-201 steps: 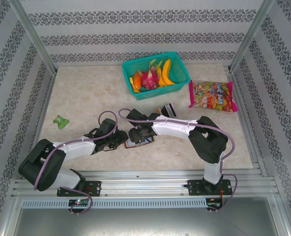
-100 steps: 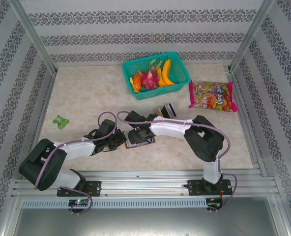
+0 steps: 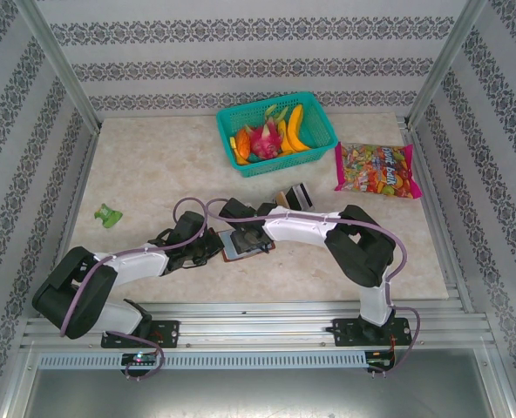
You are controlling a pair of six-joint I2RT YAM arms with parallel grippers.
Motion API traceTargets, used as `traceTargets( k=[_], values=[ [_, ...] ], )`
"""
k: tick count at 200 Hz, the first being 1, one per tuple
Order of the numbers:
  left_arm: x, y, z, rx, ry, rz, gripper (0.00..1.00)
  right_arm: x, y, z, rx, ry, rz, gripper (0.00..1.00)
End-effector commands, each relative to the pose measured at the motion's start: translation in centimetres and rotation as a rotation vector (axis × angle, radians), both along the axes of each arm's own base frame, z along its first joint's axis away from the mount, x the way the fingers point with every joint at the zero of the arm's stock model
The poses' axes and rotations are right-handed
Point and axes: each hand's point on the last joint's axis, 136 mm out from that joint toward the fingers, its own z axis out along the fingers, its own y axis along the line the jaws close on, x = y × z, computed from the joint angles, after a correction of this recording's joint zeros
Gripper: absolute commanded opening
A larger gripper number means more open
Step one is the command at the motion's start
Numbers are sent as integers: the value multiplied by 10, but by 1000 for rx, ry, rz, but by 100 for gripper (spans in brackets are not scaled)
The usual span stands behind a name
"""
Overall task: Put the credit cards into the card holder
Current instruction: Insert the credit card into the card slot.
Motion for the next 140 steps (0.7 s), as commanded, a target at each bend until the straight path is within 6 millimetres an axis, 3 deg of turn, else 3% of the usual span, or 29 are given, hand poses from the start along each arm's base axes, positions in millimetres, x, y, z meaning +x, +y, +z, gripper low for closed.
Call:
traceTargets(
  k=[1,33,59,98,140],
  values=[
    [-4,11,-7,43,12,8,0,4,-13,5,-13,7,-41,58],
    [-4,11,-9,50,17,6,0,10,-23,10,-56,-31,-72,54],
    [-5,10,-10,49,22,1,0,14,-30,12,-73,-45,-84,44],
    [-5,11,-11,50,23,0,0,19,-40,15,-90,-54,-115,43],
    [-6,11,-11,56,25,-3,0,22,-44,19,-65,-53,-136,35]
  ],
)
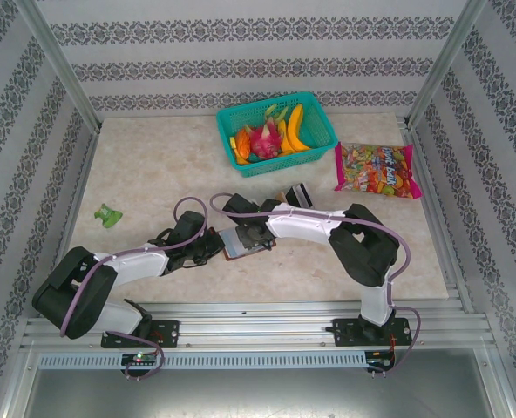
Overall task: Put the credit cards into the card holder
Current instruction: Insert the credit card into the card slot.
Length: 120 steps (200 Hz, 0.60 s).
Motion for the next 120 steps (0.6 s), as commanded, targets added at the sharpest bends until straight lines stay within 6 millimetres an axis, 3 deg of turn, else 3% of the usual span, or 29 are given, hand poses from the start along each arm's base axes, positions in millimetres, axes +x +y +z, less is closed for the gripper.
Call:
traceTargets(
  k=[1,20,35,61,93,120],
  values=[
    [-7,13,-13,63,37,7,0,12,-32,12,-68,-39,-77,35],
    [-7,14,-13,67,38,6,0,11,-28,13,-15,-13,-87,27],
    [-7,13,-12,68,37,1,0,10,-20,16,46,-4,-82,34],
    [-8,14,-12,76,38,0,0,8,-12,19,99,27,-70,34],
    [-7,14,-11,85,35,-10,0,2,18,27,310,95,-43,38],
    [-5,13,-9,86,31,-16,0,-1,32,27,391,136,-37,40]
  ],
)
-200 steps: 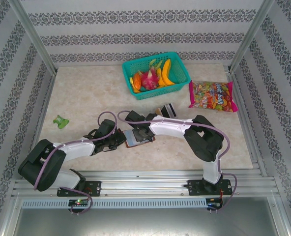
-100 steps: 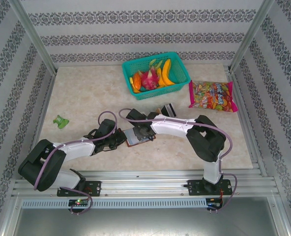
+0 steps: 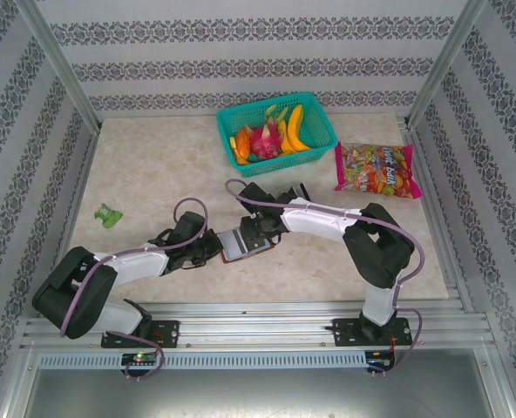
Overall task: Put the credit cards into the card holder
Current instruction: Insert the credit card into the card slot.
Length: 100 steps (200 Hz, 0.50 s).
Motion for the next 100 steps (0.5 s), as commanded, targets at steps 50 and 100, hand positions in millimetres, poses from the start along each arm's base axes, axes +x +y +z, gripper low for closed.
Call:
traceTargets(
  k=[50,100],
  values=[
    [1,8,-1,51,2,-12,0,-7,35,3,225,96,7,40],
    [2,6,1,45,-4,-13,0,-12,30,-15,184,146,24,37]
  ],
)
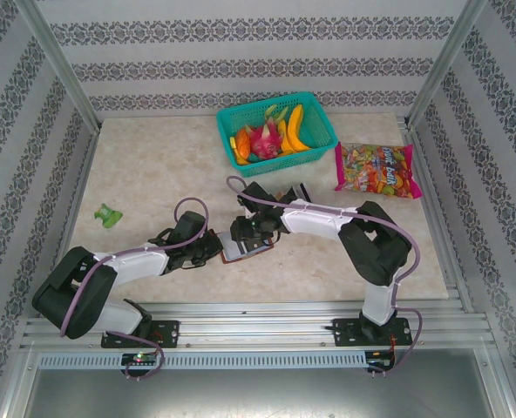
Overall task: Put the credit cards into the card holder
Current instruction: Insert the credit card into the card slot.
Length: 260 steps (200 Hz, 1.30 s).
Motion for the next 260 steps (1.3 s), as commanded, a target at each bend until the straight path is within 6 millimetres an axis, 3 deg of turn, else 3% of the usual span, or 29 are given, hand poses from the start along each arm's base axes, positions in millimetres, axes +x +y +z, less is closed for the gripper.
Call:
traceTargets(
  k=[1,21,105,181,223,260],
  values=[
    [2,7,0,33,2,4,0,-6,1,-11,0,56,15,37],
    [2,6,1,31,-1,3,0,-11,5,-16,7,71,30,29],
    [3,5,4,24,-5,1,0,-21,24,-11,67,102,98,30],
    [1,8,3,37,-4,8,0,-11,-20,-30,-206,51,32,41],
    [3,7,5,35,-10,4,0,-9,-6,-9,-122,16,61,45],
    [8,7,21,51,-45,-11,8,0,-1,36,-6,-68,40,48]
  ],
)
